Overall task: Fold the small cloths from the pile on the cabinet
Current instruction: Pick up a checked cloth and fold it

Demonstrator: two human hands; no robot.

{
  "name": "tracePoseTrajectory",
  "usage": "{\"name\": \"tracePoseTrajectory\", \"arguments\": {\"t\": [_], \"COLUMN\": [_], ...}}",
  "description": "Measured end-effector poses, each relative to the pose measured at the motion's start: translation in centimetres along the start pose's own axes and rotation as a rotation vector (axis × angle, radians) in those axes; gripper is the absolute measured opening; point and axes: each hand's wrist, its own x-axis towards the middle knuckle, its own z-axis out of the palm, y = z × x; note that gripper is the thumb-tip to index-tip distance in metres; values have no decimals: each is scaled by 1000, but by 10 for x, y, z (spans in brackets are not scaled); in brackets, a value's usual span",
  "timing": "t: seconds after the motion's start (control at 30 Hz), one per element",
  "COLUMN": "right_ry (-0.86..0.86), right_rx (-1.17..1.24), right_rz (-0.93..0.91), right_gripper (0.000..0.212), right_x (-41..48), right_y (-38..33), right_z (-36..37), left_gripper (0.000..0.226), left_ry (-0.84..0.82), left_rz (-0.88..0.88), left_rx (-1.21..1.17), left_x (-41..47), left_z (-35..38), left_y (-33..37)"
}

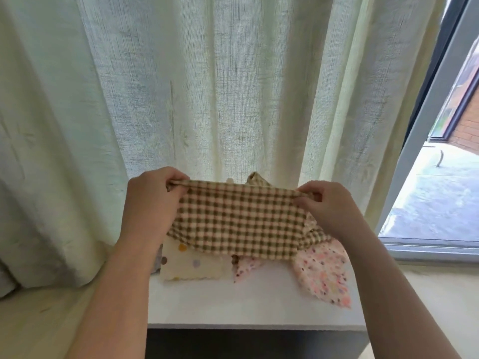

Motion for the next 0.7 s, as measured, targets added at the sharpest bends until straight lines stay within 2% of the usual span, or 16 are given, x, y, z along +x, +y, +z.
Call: {"name": "tracePoseTrajectory", "arguments": {"t": [0.13,0.17,0.27,0.37,0.5,0.57,0.63,0.7], "right_ry": [181,205,170,116,76,-25,-183,-314], "right_rx": [-39,67,634,812,710,520,278,147], "right_rz": [-51,-35,113,197,218,133,-18,-133], "right_gripper": [6,8,14,15,15,13,35,59], "right_x": [4,5,1,-1,-4,-8,-11,-15], "right_y": [5,3,-10,-15,-15,-15,-18,-28], "right_z": [-2,-3,-6,-4,-1,-2,0,8], "left_gripper": [2,4,6,6,6,9,15,13], "left_ry": [58,63,-4,-1,116,103,-3,-116], "left_rz": [72,32,-136,-181,-98,14,168,306], "left_rx": [-1,-82,-479,-534,-411,-368,-330,-299], "left_x": [1,2,2,0,-4,-9,-16,-23], "left_z": [2,0,-5,-3,-2,-6,-7,-7], "left_y": [-3,-1,6,7,10,18,27,38]}}
